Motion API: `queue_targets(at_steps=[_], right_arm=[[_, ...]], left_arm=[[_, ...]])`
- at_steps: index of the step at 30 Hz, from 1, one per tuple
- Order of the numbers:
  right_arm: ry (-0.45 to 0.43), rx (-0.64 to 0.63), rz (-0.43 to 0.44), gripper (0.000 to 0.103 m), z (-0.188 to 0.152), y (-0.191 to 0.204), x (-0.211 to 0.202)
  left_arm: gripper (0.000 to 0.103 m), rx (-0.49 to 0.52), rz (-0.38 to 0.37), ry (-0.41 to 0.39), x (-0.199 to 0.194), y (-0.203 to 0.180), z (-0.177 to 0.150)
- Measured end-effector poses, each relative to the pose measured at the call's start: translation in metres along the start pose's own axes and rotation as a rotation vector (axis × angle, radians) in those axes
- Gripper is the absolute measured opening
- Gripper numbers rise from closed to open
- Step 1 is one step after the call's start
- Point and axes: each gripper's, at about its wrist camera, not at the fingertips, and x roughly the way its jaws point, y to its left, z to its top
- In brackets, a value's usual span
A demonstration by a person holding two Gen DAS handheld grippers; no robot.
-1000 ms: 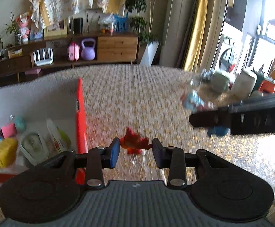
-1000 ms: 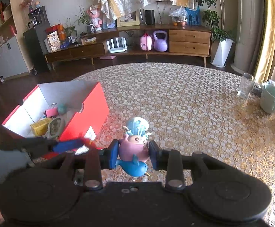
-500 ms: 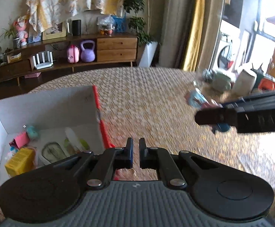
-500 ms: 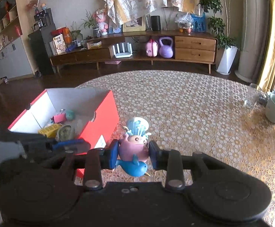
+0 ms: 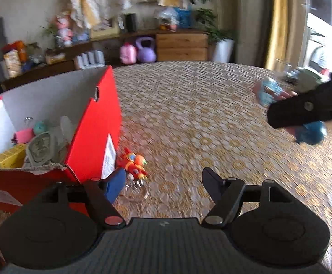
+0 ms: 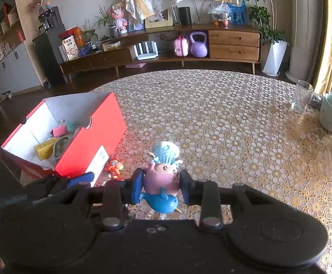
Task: Organize rigid objects
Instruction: 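Lift the dragon with the left tool and carry it over the box while the right tool carries the pig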
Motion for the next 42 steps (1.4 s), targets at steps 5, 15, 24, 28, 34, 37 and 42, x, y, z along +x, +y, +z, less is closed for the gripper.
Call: queue_targets(at_steps=[5, 15, 24, 28, 34, 37, 42], right_arm=[[0.000, 0.012, 0.008, 0.033, 0.001, -0.010, 0.004], [0.010, 0.019, 0.017, 0.033, -0.001, -0.016, 0.015], [0.028, 0.007, 0.031, 0.033, 0.005, -0.006, 0.029], [0.043, 0.005, 0.028, 0.033, 0.005, -0.005, 0.036], [0.059, 0.001, 0.019, 0.033, 0.007, 0.002, 0.044], [0.061, -0.003, 0.015, 0.033, 0.007, 0.006, 0.043], [0.056, -0.019, 0.011, 0.033, 0.012, 0.015, 0.041]], left_arm=[[0.074, -0.066, 0.043, 0.057, 0.019, -0.008, 0.001], [0.073, -0.087, 0.134, 0.042, 0.035, 0.004, 0.005], [0.072, -0.083, 0.077, 0.087, 0.072, 0.010, 0.017], [0.056, -0.089, 0.030, 0.083, 0.075, 0.014, 0.015], [0.039, -0.065, -0.013, 0.076, 0.076, 0.022, 0.016], [0.038, -0.071, -0.038, 0.072, 0.071, 0.027, 0.012], [0.038, -0.087, -0.079, 0.048, 0.058, 0.037, 0.012]])
